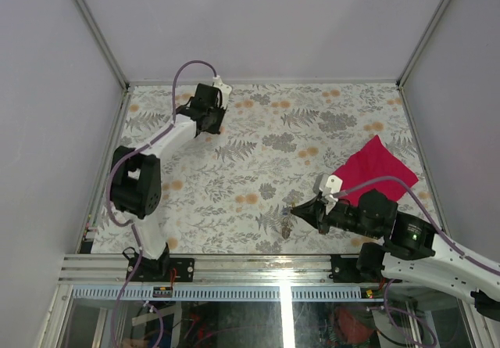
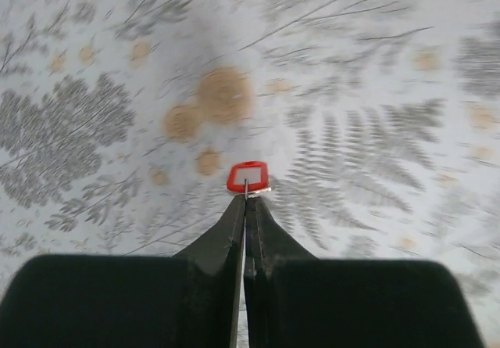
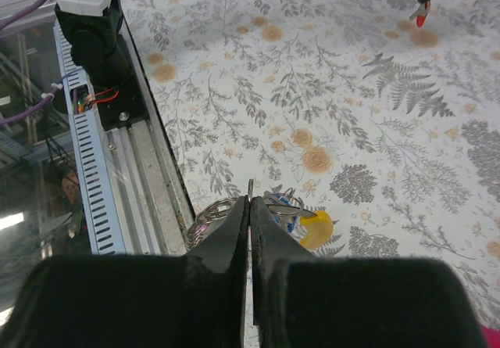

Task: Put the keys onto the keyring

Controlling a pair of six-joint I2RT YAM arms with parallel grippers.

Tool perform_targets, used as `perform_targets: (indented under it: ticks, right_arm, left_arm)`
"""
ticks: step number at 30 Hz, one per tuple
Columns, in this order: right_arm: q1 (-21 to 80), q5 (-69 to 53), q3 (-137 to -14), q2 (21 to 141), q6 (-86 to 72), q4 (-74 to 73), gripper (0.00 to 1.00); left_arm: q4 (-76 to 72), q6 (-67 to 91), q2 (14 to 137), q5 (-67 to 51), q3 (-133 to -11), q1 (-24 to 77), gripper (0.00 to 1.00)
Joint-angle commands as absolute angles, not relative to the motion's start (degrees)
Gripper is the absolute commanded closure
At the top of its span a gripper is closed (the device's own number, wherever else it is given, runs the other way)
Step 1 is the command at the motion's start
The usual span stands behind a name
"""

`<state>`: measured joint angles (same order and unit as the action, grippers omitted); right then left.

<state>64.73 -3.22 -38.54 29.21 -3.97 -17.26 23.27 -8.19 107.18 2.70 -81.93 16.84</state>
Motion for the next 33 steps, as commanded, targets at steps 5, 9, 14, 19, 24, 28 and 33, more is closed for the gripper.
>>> perform_targets:
  ticks: [5,9,14,19,24,28,33]
  right_arm:
    - [65.0,-2.3,-42.8,25.9,2.9,-16.5,1.0]
    - [65.1,-3.4,-43.7,24.6,3.3,-18.4,1.0]
    - [65.0,-5.2,-44.8,22.9,4.4,-19.1,1.0]
    - [65.1,-9.6,-44.8,20.6,8.5,-18.0,1.0]
    - [65.1,-13.3,-44.6,19.3,13.3,-14.8,1.0]
    - [65.0,-15.8,-45.3,19.6,16.5,-12.2,1.0]
    - [65.0,-19.6,-43.5,19.3,20.6,-5.7,1.0]
  left_arm:
    - [24.1,-6.6,94.8,-7.9,-78.2,28.3,1.0]
    - [25.4,-5.4,91.3,-12.5,-77.6,34.0,1.0]
    - [23.7,-5.2,86.0,-16.0,-75.3,42.1,1.0]
    - [20.9,-4.8,79.8,-18.3,-74.0,47.6,1.0]
    - [18.6,-2.0,73.5,-19.0,-73.3,49.3,1.0]
    - [16.1,-0.5,68.2,-18.6,-71.3,49.2,1.0]
    - [15.7,0.1,65.0,-18.8,-71.3,49.3,1.0]
